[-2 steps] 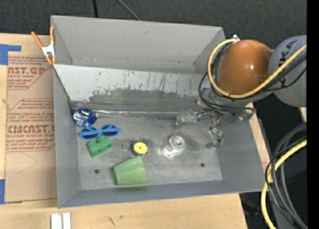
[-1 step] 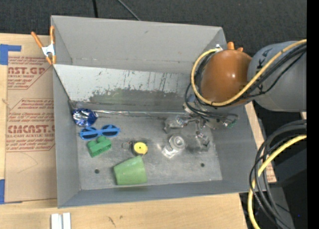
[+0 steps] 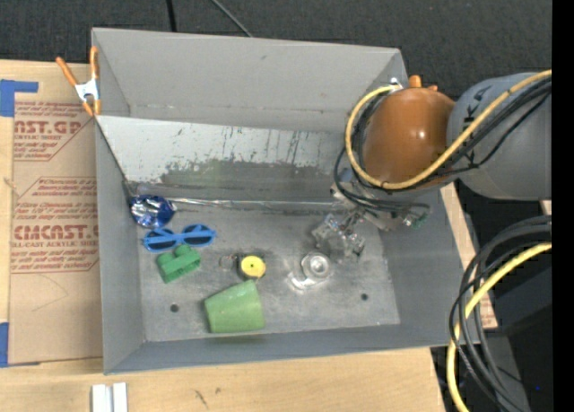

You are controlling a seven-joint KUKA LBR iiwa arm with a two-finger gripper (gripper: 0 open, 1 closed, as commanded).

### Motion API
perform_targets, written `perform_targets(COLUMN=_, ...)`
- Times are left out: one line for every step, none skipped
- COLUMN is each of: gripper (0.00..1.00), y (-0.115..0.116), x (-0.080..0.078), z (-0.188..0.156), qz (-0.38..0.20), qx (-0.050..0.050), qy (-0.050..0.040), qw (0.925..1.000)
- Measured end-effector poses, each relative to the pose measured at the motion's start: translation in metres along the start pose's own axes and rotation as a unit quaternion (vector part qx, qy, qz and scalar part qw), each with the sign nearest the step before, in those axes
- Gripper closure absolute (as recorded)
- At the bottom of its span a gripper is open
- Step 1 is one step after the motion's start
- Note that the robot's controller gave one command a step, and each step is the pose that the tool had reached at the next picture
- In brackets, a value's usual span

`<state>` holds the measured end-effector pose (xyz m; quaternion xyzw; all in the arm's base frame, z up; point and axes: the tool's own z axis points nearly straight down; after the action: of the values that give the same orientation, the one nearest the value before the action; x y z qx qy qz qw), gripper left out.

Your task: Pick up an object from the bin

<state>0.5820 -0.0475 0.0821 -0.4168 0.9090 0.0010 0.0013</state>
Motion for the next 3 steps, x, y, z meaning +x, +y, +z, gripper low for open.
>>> perform_targets(gripper=0.00, y=0.000, x=0.000, z=0.000, qz=0.000, qx=0.000, qy=0.0000, qw=1.0000)
perform_targets(gripper=0.00, y=0.035, x=0.011, z=0.013, qz=-0.009, qx=-0.001, qy=0.0009, qw=1.0000)
perform_targets(gripper=1.00, y=0.033, x=0.011, z=0.012, qz=-0.009, qx=0.000, qy=0.0001, qw=1.0000)
